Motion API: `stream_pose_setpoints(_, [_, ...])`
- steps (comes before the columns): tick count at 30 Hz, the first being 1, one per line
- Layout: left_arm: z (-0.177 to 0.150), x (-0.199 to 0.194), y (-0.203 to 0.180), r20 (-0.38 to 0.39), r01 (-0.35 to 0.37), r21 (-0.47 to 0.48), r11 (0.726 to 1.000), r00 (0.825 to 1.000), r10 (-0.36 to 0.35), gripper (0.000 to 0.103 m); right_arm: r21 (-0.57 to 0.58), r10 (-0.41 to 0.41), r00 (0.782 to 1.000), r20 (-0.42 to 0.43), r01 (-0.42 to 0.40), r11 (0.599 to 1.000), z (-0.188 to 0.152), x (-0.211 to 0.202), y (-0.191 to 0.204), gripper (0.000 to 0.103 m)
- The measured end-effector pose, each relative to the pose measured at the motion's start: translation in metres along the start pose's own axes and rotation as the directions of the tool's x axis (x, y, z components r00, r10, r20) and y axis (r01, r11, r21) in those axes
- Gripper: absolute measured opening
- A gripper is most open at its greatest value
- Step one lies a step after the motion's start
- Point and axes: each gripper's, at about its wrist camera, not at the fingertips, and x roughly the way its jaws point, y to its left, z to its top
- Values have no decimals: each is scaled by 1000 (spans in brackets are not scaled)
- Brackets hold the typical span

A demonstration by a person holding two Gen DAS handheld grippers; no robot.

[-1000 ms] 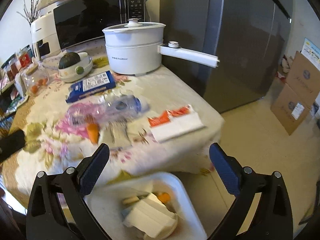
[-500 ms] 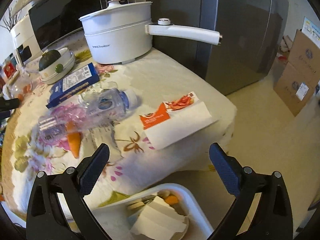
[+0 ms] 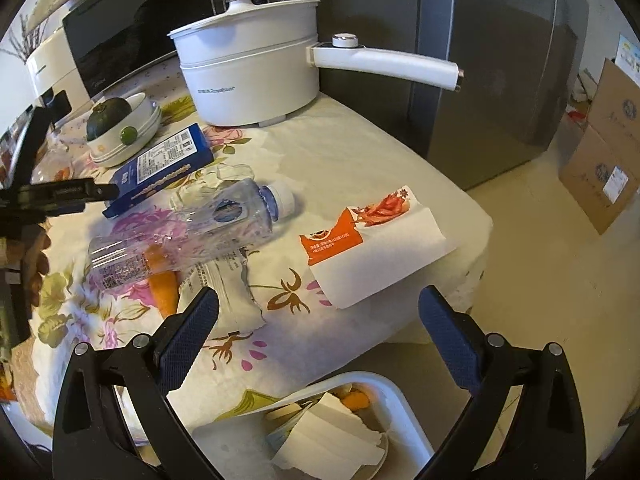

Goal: Collect trash
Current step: 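Move both open tools back toward the blue box on the table, then close the left tool on the blue tissue box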

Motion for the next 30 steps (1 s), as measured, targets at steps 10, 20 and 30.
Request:
stream_pose_setpoints(10, [0, 32, -26, -24, -55, 119, 991, 998, 58, 45, 7, 15, 1000, -20, -14, 1000, -1, 4, 0, 96])
stream_pose_setpoints(20, [-20, 9, -32, 81, 31, 153, 988, 996, -43, 26, 8, 28, 999, -40, -28, 1000, -1, 6, -2, 96])
stream_pose_setpoints(30, [-46, -30, -30, 173, 106, 86, 991, 978, -120, 22, 14, 30, 999, -32, -30, 999, 0, 4, -6, 96])
